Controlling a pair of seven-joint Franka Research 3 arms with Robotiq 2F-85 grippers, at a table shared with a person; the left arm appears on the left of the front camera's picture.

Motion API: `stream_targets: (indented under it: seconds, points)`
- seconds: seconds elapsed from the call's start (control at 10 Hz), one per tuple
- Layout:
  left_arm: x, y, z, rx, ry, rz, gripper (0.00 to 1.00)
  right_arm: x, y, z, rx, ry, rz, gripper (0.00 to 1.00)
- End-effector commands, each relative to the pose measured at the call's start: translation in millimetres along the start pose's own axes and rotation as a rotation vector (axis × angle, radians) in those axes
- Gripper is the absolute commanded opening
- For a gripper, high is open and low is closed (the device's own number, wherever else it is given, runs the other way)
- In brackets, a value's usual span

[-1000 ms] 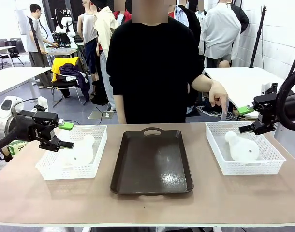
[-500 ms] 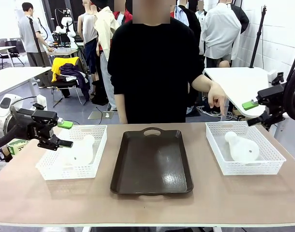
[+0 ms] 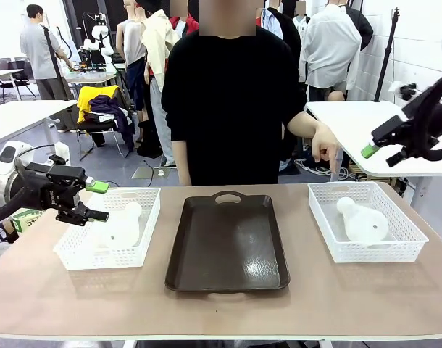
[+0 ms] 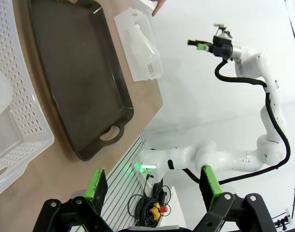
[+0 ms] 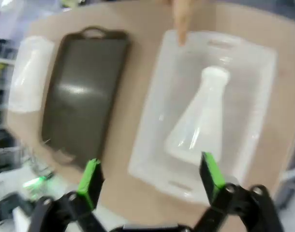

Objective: Prepare the laboratory tools.
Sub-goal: Pick up the Big flask that the person points to.

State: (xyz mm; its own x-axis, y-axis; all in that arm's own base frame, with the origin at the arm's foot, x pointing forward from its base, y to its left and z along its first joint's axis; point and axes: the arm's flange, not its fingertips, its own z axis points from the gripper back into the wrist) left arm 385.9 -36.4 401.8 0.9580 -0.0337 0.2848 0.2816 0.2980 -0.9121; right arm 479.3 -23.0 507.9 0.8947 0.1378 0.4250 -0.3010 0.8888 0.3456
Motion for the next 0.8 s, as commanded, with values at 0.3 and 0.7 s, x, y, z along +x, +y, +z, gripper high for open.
stream_targets:
  seconds: [0.3,0.7]
  points:
    - [0,1,-2,-0.025,-0.025,-0.024,1.00,40,27,-113,-0.584,0.136,0.047,1.00]
    - [0,1,-2,-0.025,-0.025,-0.024,1.00,54,9,-142,-0.543,0.257,-0.027,1.00]
